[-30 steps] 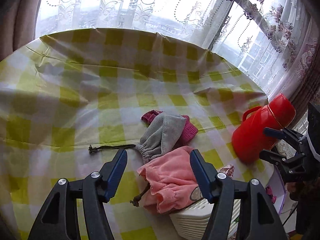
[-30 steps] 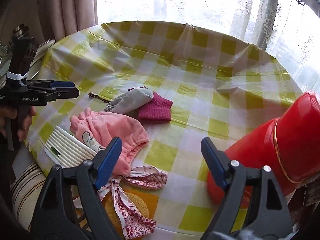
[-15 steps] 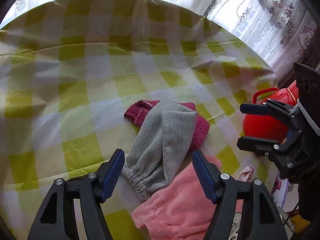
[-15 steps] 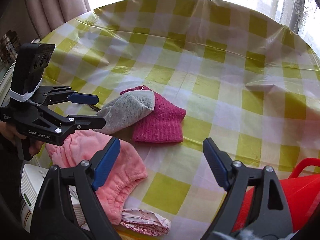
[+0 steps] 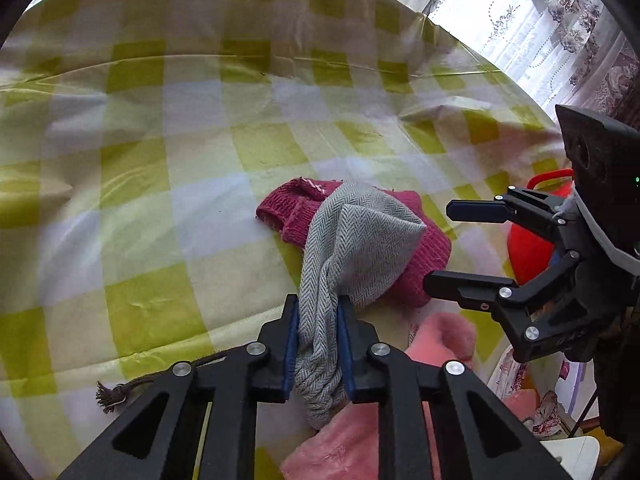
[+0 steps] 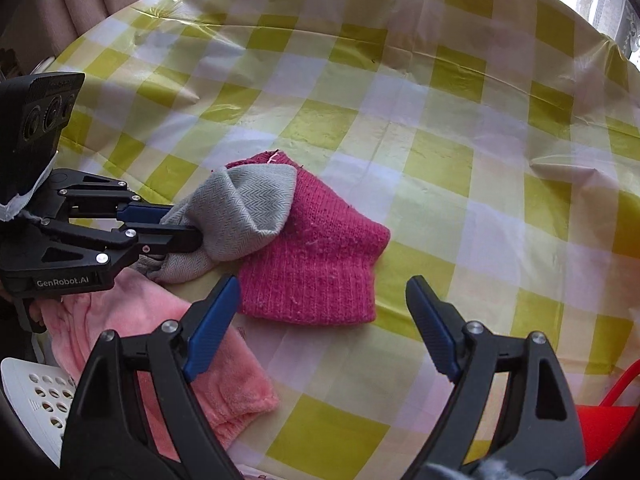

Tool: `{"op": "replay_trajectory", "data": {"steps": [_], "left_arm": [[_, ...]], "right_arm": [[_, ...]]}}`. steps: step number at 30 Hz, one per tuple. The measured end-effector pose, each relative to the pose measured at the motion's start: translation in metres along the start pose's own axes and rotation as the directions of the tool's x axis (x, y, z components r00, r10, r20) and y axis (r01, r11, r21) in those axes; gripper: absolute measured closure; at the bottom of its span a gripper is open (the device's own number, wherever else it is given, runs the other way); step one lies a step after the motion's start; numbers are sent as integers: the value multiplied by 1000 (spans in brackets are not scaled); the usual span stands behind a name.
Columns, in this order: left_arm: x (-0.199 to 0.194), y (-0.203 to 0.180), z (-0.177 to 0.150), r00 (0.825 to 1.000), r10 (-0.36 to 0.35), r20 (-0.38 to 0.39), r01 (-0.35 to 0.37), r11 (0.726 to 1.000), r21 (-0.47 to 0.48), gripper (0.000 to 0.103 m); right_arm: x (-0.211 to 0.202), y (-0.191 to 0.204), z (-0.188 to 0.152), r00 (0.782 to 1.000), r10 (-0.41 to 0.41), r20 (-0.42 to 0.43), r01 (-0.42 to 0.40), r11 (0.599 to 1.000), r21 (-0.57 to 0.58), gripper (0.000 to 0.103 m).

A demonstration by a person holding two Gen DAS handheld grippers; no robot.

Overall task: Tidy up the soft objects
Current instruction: 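Grasp the grey herringbone pouch with the left gripper while the right gripper grasps the magenta knit hat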

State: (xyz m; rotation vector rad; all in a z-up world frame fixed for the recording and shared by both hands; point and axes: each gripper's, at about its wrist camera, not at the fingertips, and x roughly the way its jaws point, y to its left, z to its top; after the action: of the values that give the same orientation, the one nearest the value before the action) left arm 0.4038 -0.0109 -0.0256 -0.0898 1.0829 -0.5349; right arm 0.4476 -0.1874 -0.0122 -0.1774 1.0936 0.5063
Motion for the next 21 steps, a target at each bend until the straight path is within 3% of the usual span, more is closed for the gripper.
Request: {"op": "replay_trajectory", "data": {"steps": [5,11,16,21], "left_arm": [[-25,14,-4,995,34,94,-26,996,-86,89],[-45,20,-14,983,107,150,-85,986,-146,89],[-62,20,-20,967,172,189,-140,975,-170,89],[-85,18,-28,941,239,239,-191,960,-207,89]], "right_arm": [[8,3,8,1000,-12,9,12,1000,7,16],[16,12,16,999,-37,16,37,999,-10,18],[17,18,15,1000,-2,14,2,1000,-17,67],[2,23,11,997,-48,56,50,998,-32,73]]}}
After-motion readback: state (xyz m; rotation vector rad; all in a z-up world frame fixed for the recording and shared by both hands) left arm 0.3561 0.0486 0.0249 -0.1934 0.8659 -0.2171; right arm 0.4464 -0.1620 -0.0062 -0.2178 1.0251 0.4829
